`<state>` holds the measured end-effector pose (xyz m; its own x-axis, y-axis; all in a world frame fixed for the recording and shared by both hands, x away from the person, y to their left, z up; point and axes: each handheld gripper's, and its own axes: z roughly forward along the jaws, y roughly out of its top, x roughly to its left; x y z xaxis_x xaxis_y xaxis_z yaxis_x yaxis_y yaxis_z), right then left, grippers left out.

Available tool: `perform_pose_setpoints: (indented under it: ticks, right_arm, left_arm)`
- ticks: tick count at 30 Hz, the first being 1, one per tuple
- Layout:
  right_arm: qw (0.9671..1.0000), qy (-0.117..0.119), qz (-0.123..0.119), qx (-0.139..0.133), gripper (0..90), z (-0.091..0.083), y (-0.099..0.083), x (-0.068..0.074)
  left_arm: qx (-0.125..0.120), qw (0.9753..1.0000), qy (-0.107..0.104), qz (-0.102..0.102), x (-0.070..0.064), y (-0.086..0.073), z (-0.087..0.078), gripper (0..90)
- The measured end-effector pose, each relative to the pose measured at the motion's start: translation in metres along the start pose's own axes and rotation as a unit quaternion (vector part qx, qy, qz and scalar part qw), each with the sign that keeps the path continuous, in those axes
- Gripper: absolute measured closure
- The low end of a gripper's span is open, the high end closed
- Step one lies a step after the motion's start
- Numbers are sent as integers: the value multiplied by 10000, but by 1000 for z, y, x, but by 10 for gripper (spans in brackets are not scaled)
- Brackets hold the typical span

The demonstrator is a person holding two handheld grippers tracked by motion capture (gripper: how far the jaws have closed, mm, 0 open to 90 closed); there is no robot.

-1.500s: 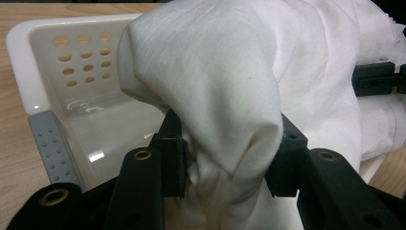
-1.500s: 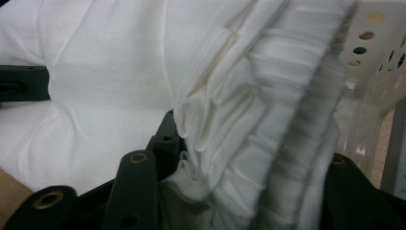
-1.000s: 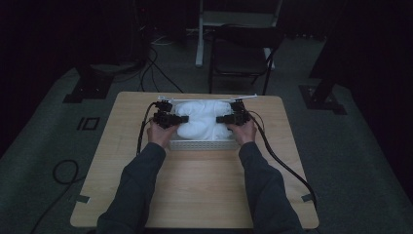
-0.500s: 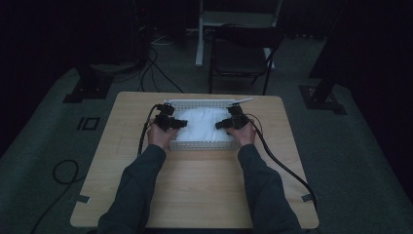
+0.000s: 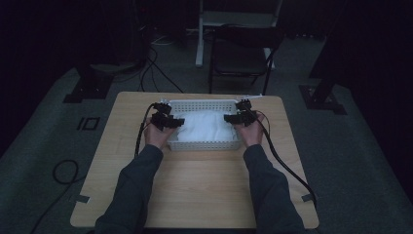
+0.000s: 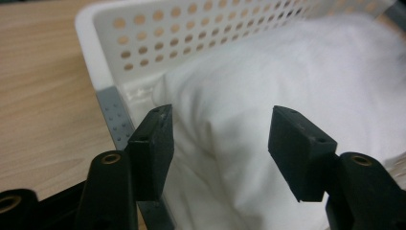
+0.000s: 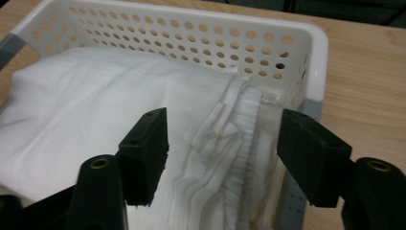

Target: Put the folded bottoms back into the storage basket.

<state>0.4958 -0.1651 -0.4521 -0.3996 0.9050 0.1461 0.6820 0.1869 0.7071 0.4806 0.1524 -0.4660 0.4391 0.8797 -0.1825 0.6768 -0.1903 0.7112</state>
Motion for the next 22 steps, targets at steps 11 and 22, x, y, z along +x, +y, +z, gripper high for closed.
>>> perform_pose_setpoints:
  ticks: [11,22]
  right_arm:
    - [9989,325,-70,-341,433,-22,-17,1]
    - [9975,436,-216,-517,431,-45,-36,3]
  left_arm:
    - [-515,9986,-107,65,1,-8,-39,424]
    - [-867,9959,-230,83,-5,-32,-72,424]
